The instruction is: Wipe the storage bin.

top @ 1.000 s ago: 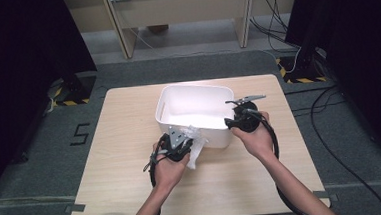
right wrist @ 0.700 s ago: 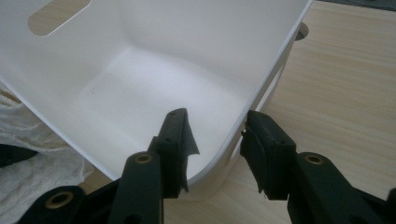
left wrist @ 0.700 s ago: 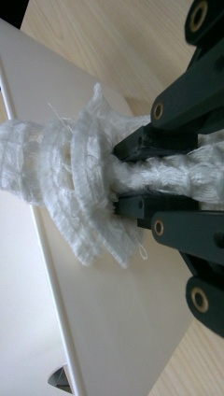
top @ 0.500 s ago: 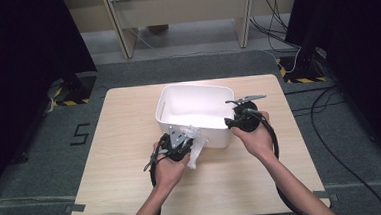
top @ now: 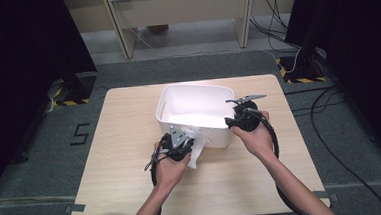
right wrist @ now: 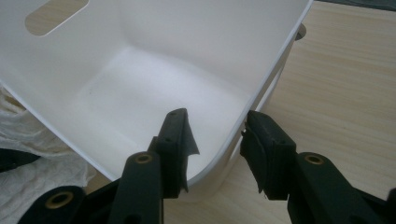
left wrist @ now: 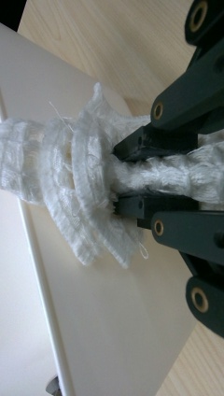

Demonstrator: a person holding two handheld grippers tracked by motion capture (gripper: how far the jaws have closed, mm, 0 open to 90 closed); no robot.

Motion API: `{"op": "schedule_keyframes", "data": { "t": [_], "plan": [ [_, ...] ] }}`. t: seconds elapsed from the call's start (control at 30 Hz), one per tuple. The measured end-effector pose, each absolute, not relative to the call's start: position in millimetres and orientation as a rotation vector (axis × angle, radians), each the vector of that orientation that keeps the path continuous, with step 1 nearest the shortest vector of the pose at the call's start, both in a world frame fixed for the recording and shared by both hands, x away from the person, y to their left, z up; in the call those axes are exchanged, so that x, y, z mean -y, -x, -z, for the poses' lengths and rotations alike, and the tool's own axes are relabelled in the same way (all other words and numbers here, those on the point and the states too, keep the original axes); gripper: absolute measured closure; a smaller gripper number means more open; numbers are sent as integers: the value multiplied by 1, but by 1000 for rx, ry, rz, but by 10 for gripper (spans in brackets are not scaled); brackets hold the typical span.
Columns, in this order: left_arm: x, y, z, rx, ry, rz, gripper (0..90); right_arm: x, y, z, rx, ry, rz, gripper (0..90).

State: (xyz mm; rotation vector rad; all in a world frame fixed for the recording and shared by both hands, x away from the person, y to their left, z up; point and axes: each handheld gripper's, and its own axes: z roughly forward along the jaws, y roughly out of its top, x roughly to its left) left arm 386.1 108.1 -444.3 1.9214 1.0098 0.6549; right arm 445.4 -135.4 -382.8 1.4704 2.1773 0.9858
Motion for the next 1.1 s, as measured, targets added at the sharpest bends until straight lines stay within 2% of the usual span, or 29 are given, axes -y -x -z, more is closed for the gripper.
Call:
{"op": "schedule_keyframes", "data": {
  "t": [1.1],
  "plan": [
    [-101, -389, 471, -1018, -1968, -605, 749, 133, -445, 383, -2172, -1466, -982, 603]
  ]
}}
